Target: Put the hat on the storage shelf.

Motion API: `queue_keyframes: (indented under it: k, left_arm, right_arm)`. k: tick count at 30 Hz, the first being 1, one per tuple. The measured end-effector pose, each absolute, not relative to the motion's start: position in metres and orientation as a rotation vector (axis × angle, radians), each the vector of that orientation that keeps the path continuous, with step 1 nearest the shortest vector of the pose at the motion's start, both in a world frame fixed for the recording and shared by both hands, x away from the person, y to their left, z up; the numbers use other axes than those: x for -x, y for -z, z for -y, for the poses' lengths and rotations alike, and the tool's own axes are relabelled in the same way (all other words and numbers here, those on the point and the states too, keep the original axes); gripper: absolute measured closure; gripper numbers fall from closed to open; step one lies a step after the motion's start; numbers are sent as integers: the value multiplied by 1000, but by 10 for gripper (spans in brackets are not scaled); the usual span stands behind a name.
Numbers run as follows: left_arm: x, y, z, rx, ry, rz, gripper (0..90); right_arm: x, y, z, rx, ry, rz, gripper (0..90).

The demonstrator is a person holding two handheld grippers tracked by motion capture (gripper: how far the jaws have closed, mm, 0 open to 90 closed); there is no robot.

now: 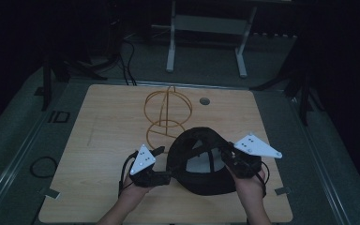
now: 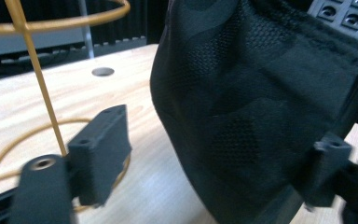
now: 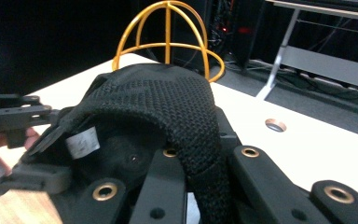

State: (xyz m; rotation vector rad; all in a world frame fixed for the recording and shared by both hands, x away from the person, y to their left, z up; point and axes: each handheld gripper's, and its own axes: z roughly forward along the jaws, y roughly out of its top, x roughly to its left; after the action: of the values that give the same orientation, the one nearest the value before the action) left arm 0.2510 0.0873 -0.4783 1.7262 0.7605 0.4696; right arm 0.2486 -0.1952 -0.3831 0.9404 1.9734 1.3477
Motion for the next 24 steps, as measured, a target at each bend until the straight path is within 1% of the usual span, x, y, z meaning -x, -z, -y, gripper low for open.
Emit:
queue_keyframes:
  k: [1, 2, 4, 5, 8, 9, 10, 11, 14, 15, 16, 17, 19, 24]
  left_arm:
    - [-251, 477, -88, -1716, -456, -756, 284]
    - [-251, 476, -88, -1713, -470, -759, 307]
    - [-253, 474, -88, -1701, -443, -752, 344]
    - [-253, 473, -87, -1700, -455, -753, 358]
    - [-256, 469, -87, -1695, -452, -746, 437]
    - [-256, 468, -88, -1694, -440, -743, 499]
    - [-256, 468, -88, -1694, -440, -743, 527]
    - [-258, 465, -88, -1707, -467, -758, 571]
    - [-258, 462, -89, -1699, -479, -769, 694]
    - [-258, 461, -89, -1695, -491, -780, 694]
    - [-258, 459, -89, -1689, -503, -792, 730]
    - [-257, 456, -89, -1686, -537, -815, 833]
    - [-258, 452, -90, -1671, -542, -828, 869]
    - [-256, 441, -87, -1683, -574, -830, 884]
  right_arm:
    - [-248, 383, 195, -932, -1356, -1970, 872]
    - [-248, 383, 195, -928, -1360, -1978, 873]
    - [-247, 384, 195, -929, -1369, -1981, 873]
    - [-247, 384, 195, -925, -1378, -1995, 873]
    - [-245, 386, 192, -901, -1372, -2031, 874]
    - [-244, 386, 191, -893, -1363, -2031, 874]
    - [-244, 386, 191, -893, -1363, -2031, 874]
    - [-243, 388, 191, -889, -1384, -2038, 874]
    - [-242, 389, 189, -881, -1390, -2046, 873]
    - [-242, 389, 189, -881, -1390, -2046, 873]
    - [-242, 389, 189, -878, -1390, -2046, 874]
    - [-241, 388, 188, -867, -1389, -2051, 873]
    - [-240, 388, 188, -859, -1381, -2049, 873]
    - [-238, 390, 190, -866, -1392, -2039, 873]
